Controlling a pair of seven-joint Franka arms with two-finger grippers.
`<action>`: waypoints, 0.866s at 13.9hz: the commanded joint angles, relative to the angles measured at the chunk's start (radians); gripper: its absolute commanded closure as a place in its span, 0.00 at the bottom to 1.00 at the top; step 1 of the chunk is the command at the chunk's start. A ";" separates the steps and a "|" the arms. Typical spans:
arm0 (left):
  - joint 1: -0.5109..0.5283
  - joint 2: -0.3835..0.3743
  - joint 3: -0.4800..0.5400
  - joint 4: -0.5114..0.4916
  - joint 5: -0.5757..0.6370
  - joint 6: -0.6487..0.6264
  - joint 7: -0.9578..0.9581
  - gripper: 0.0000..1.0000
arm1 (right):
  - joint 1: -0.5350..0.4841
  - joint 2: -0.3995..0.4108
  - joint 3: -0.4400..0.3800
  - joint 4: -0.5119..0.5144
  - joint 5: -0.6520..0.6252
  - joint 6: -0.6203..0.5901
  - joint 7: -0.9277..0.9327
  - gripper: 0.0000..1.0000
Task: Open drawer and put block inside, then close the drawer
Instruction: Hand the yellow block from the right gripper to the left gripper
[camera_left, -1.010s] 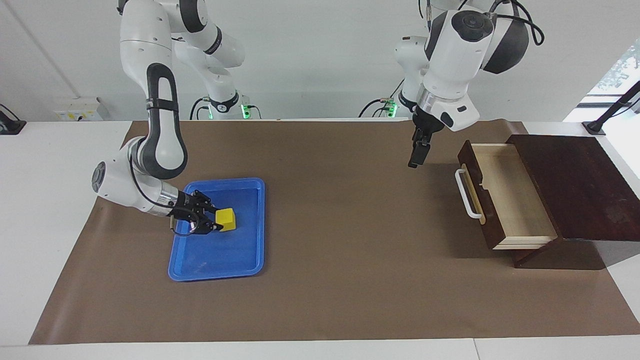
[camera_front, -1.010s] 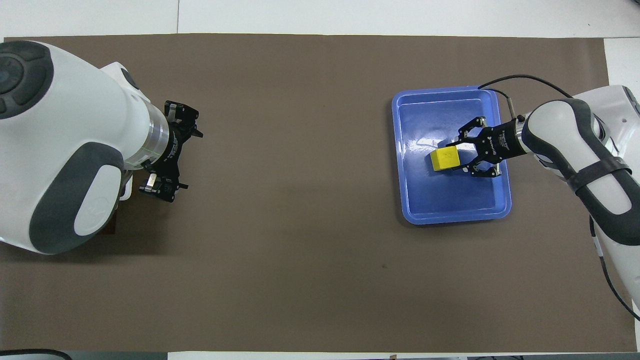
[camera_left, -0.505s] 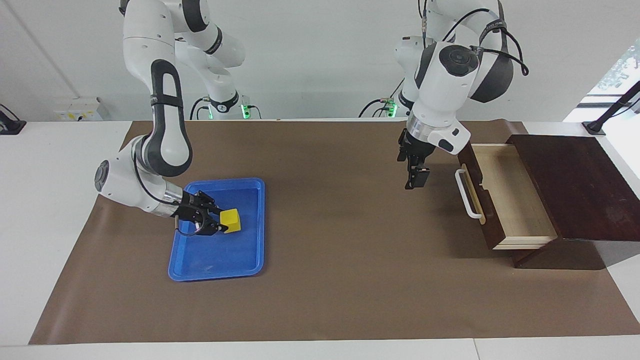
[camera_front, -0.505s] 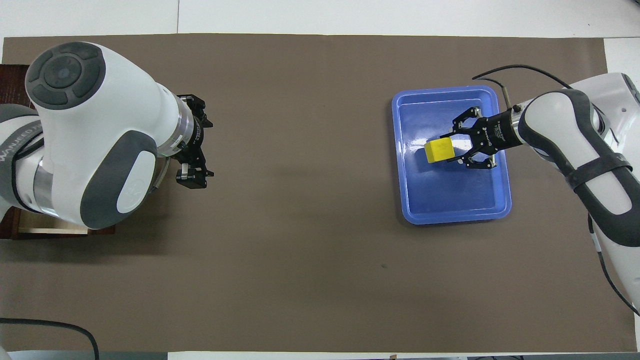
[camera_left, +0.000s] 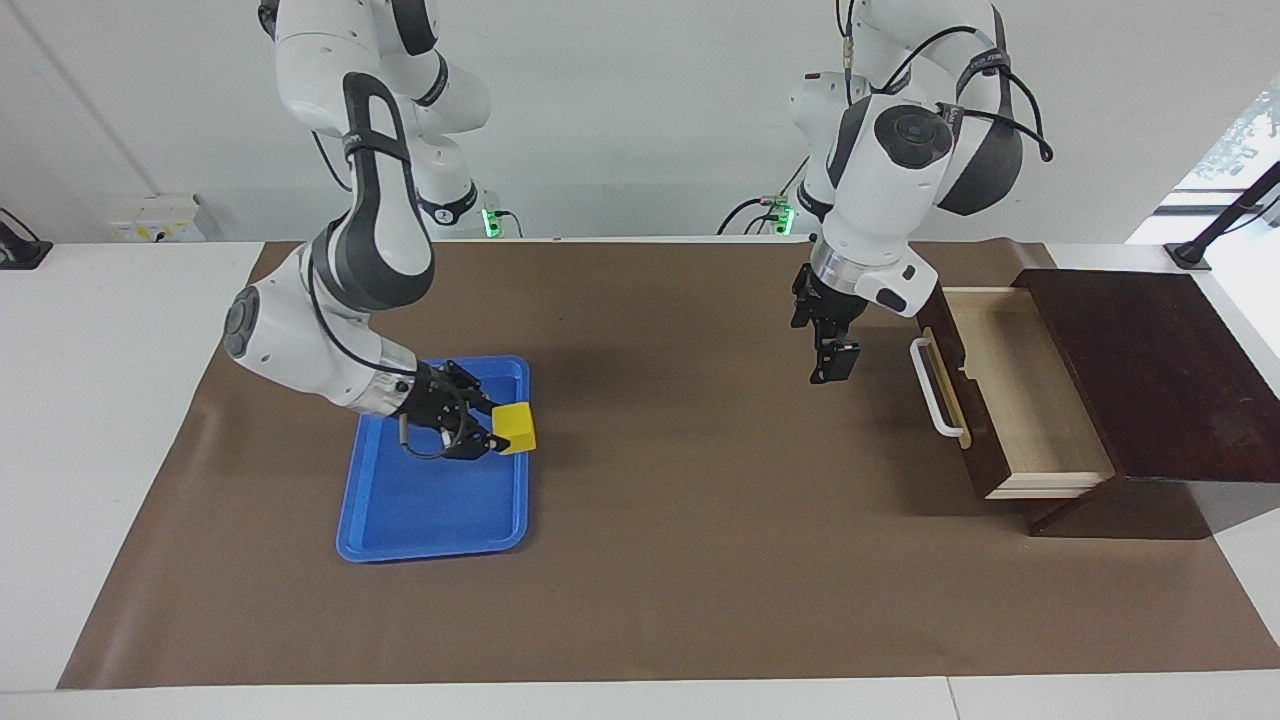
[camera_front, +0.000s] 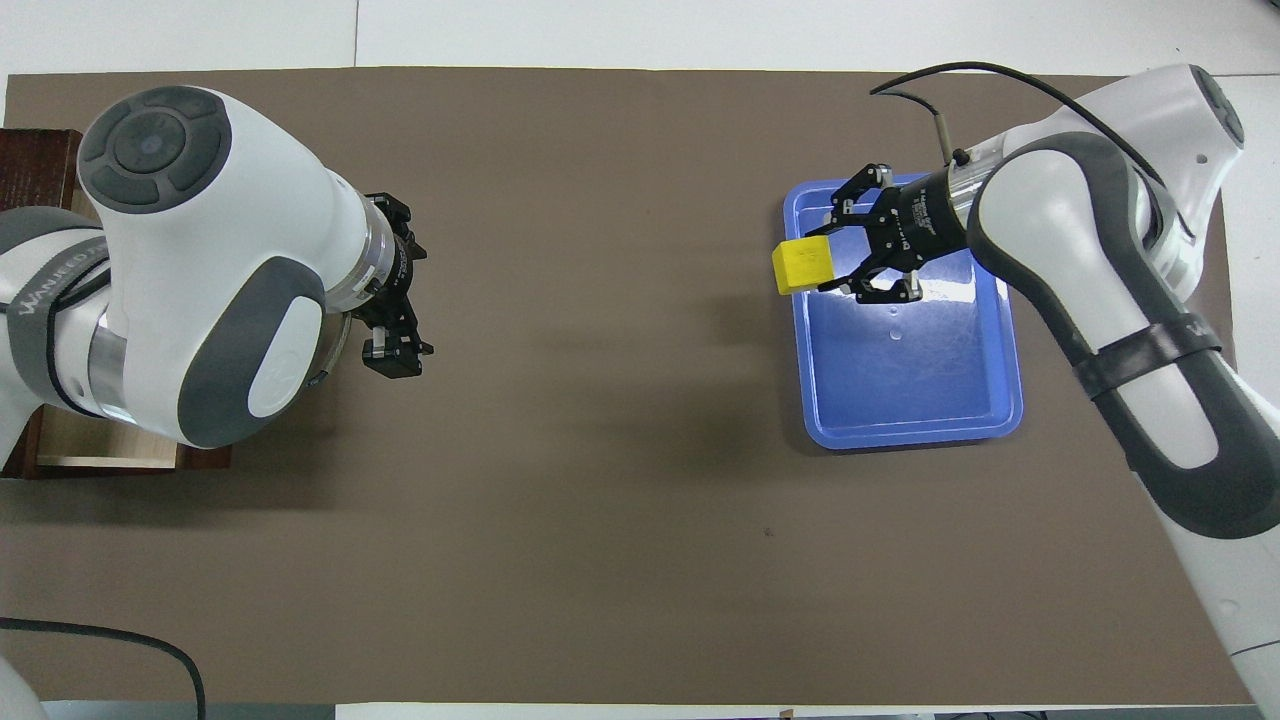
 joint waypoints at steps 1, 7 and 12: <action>-0.011 0.016 0.004 -0.004 -0.006 0.025 -0.027 0.00 | 0.083 0.002 -0.003 0.033 0.027 0.013 0.107 1.00; -0.142 0.131 0.004 0.092 0.035 0.059 -0.228 0.00 | 0.260 0.003 -0.002 0.039 0.033 0.165 0.316 1.00; -0.242 0.243 0.004 0.184 0.073 0.101 -0.309 0.00 | 0.337 0.003 -0.002 0.039 0.033 0.216 0.402 1.00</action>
